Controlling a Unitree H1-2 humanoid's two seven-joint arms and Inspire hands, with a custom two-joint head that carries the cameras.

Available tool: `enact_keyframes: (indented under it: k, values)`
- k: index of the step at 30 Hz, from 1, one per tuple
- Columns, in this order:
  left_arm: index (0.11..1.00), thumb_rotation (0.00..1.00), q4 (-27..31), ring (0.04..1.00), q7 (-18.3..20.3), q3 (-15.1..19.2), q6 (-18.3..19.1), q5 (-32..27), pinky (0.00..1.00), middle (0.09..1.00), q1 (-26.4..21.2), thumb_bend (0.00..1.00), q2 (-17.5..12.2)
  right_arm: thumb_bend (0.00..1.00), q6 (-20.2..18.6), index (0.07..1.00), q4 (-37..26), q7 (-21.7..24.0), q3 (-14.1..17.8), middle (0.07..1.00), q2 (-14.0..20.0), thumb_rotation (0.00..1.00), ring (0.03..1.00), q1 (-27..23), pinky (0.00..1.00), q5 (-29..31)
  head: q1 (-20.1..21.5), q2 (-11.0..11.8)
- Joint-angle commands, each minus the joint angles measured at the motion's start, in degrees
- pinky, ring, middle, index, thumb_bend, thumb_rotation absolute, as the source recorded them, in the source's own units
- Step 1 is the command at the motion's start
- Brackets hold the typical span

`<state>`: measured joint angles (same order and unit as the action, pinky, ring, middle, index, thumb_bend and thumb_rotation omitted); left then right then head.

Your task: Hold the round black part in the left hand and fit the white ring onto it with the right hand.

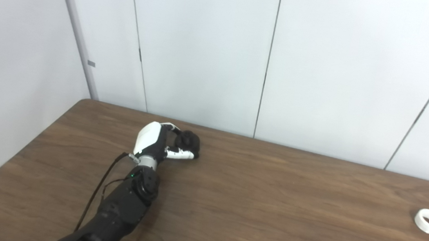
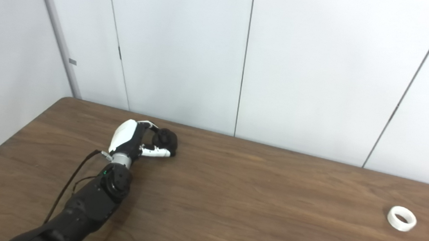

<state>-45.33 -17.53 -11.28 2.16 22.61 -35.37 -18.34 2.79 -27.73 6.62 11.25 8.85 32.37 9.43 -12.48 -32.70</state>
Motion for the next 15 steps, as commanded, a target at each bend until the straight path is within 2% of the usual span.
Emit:
enact_keyframes:
  k: [1, 6, 11, 15]
  values:
    - [0.482, 0.05, 2.29, 0.939, 4.98, -1.71, 1.42, 1.08, 0.98, 0.863, 0.35, 0.52, -0.6, 0.83, 0.75, 0.901, -2.14, -1.24, 0.2, 0.919, -0.61, 0.89, 0.942, -0.43, 0.89, -0.21, 0.75, -0.47]
    - [0.481, 0.05, 8.63, 0.961, 11.82, -4.74, 3.02, 1.46, 1.0, 0.88, 2.48, 0.52, -1.23, 0.83, 0.67, 0.895, -2.56, -1.18, 0.1, 0.906, -0.98, 0.88, 0.919, -1.3, 0.88, 0.16, 1.8, -1.11]
    - [0.479, 0.05, 15.26, 0.974, 17.54, -6.96, 3.04, 1.67, 1.0, 0.889, 4.64, 0.52, -1.43, 0.85, 0.02, 0.89, -3.11, -1.5, 0.03, 0.896, -1.49, 0.87, 0.906, -1.77, 0.87, -0.02, 3.42, -2.03]
    - [0.478, 0.05, 22.37, 0.967, 22.02, -9.54, 0.58, 1.64, 1.0, 0.893, 7.21, 0.52, -1.44, 0.82, -1.13, 0.891, -4.01, -2.03, -0.13, 0.898, -2.04, 0.86, 0.902, -2.48, 0.87, 0.17, 5.38, -3.05]
